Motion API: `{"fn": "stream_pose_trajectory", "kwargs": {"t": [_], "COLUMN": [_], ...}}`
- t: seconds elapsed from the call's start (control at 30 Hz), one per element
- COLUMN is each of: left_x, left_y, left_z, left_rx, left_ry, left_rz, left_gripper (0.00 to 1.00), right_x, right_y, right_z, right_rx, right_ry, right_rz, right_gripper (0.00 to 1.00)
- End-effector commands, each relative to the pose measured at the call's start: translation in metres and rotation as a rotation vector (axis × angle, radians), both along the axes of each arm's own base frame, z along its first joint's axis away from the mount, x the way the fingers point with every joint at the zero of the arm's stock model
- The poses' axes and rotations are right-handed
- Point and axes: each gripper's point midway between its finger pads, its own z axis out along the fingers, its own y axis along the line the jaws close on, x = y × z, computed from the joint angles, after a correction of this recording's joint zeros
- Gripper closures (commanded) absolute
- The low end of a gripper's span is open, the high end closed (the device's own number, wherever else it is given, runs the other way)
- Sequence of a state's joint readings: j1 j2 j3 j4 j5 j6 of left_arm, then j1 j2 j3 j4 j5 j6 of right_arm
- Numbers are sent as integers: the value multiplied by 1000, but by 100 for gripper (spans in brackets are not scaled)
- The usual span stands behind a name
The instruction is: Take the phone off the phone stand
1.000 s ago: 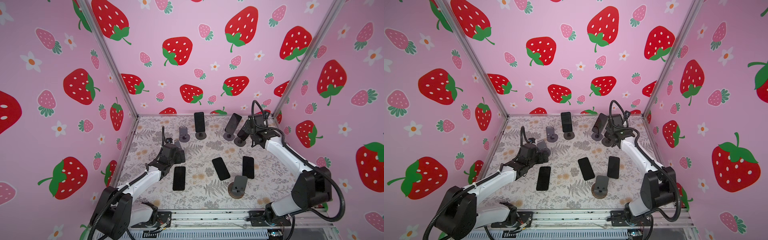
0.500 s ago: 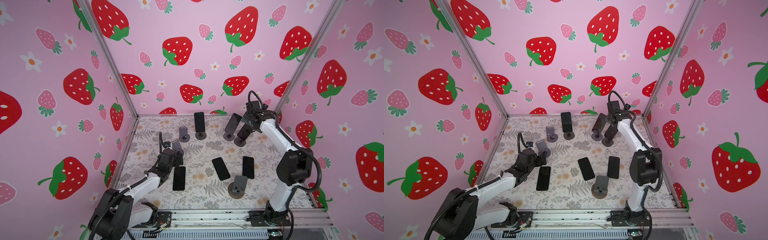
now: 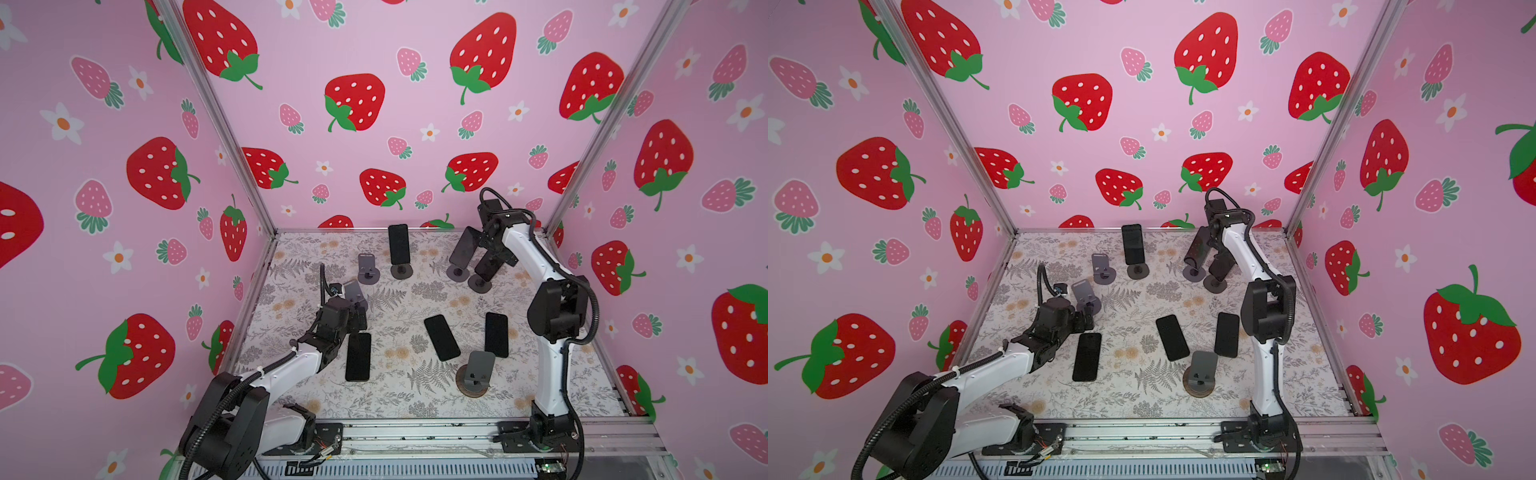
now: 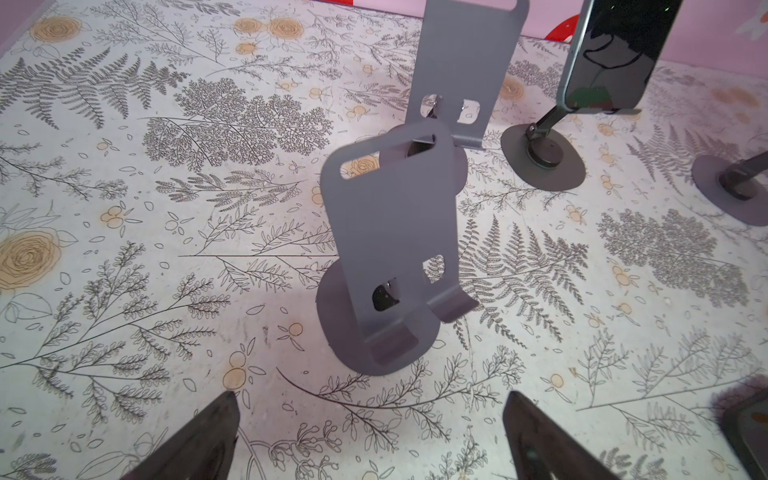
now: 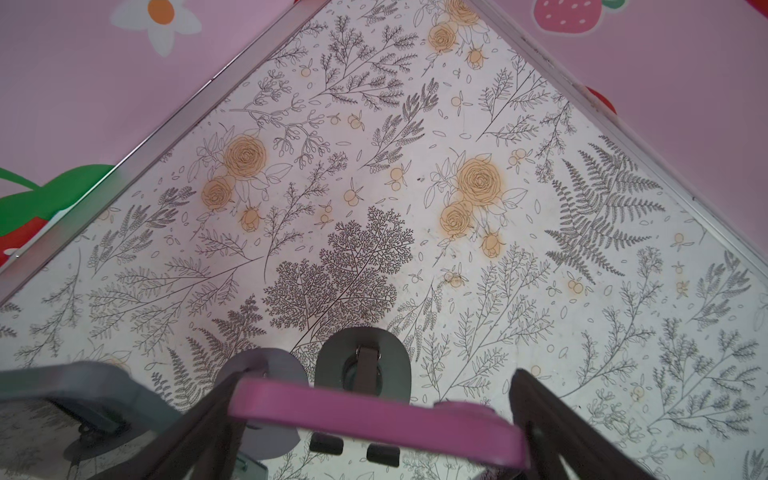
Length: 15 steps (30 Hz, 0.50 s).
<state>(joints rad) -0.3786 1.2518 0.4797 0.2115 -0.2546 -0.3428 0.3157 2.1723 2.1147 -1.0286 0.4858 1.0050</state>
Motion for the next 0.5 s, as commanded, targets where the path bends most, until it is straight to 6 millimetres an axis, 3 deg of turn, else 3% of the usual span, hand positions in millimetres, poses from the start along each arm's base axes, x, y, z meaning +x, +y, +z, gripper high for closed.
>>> {"fn": "stream_pose_trajectory", "kwargs": {"t": [0.0, 0.17, 0.47], "left_x": [8, 9, 10], "left_y": [-2, -6, -8], "left_z": [8, 6, 6], "left_rx": [-6, -5, -5], "left_ry": [2, 18, 22], "left_rz": [23, 12, 5], "left_gripper": [0, 0, 0], "right_x": [-2, 0, 1], "right_y": [-6, -6, -11], "right_z": [2, -3, -6], "right_rx": [-6, -8, -32], "right_ry": [2, -5, -15], "right_rz": [-48, -67, -96], "right_gripper": [0, 1, 13]}}
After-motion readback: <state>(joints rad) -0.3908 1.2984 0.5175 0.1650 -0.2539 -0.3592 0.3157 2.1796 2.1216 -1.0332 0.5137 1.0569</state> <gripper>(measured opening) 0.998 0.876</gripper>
